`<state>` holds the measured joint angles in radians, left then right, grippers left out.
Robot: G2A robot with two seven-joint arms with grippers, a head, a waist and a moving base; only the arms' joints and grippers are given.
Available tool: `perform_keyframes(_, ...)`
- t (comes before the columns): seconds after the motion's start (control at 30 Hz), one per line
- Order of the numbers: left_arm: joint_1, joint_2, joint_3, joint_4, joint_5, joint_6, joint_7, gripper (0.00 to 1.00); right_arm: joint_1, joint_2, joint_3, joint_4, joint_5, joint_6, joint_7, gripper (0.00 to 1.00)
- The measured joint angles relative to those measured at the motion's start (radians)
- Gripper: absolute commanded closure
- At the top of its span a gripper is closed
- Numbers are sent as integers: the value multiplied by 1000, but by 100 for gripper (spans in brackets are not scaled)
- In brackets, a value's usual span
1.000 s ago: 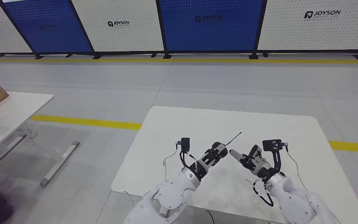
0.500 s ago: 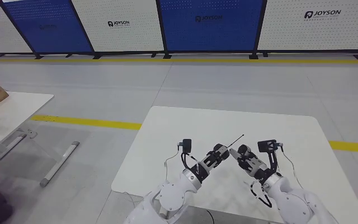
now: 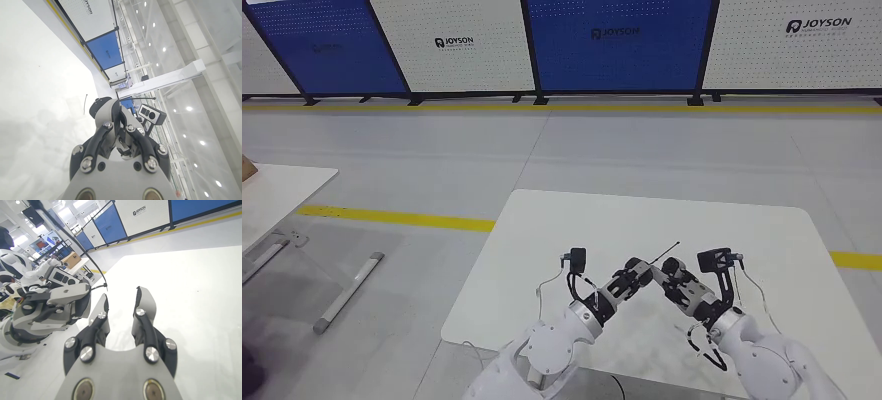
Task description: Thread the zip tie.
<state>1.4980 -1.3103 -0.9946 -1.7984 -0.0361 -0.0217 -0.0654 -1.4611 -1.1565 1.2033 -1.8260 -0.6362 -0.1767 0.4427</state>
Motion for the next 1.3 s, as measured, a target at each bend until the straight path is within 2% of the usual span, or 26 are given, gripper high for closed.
perform_keyframes(0.3,-9,-1,14,5,14,13,0,100,-4,1,6,-6,0,-13,-5,71)
perform_keyframes(0.4,-12,-1,21,4,22,19,-3,100,-4,1,7,-5,1,-16,-7,73)
perform_keyframes(0.5,-14,-1,24,4,28,23,-4,100,-4,1,7,-5,1,-19,-8,80)
perform_keyframes(0.63,-17,-1,25,5,31,31,-7,100,-2,1,6,-4,-2,-24,-1,76)
perform_keyframes(0.8,-18,0,26,2,35,36,-11,100,1,2,6,-8,-9,-22,4,81)
perform_keyframes(1.3,-28,0,25,8,34,71,3,100,13,1,-5,-6,-48,-3,20,82)
